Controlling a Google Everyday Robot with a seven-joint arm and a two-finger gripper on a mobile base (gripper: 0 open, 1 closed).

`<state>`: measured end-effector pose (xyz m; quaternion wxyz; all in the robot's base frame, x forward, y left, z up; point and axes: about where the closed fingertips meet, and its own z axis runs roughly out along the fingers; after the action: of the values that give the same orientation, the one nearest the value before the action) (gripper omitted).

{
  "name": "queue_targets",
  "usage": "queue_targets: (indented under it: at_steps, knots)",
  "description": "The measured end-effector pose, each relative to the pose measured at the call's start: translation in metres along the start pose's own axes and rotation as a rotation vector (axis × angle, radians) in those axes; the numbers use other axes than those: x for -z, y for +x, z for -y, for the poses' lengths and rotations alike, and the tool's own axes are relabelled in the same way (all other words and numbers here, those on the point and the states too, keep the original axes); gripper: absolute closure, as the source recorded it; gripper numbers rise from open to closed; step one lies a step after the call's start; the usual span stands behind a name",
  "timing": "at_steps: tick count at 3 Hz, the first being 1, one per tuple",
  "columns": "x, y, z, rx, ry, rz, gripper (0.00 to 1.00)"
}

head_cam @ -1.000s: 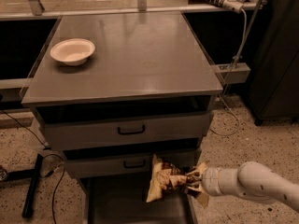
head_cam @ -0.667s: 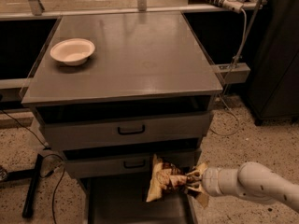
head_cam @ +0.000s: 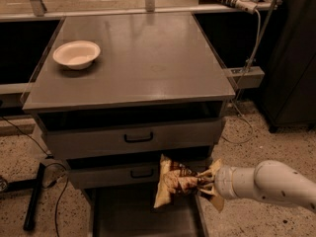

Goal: Pick brown chip bag from bottom drawer and place on counter

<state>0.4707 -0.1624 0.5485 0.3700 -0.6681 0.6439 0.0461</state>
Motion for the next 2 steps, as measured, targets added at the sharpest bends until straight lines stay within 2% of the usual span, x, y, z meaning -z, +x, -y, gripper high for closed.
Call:
queue_targets:
  at_steps: [1, 2]
  knots:
    - [0.046, -0.037, 0.031, 0.081, 0.029, -0.022, 1.00]
    - [0.099, -0.076, 0.052, 0.162, 0.058, -0.030, 1.00]
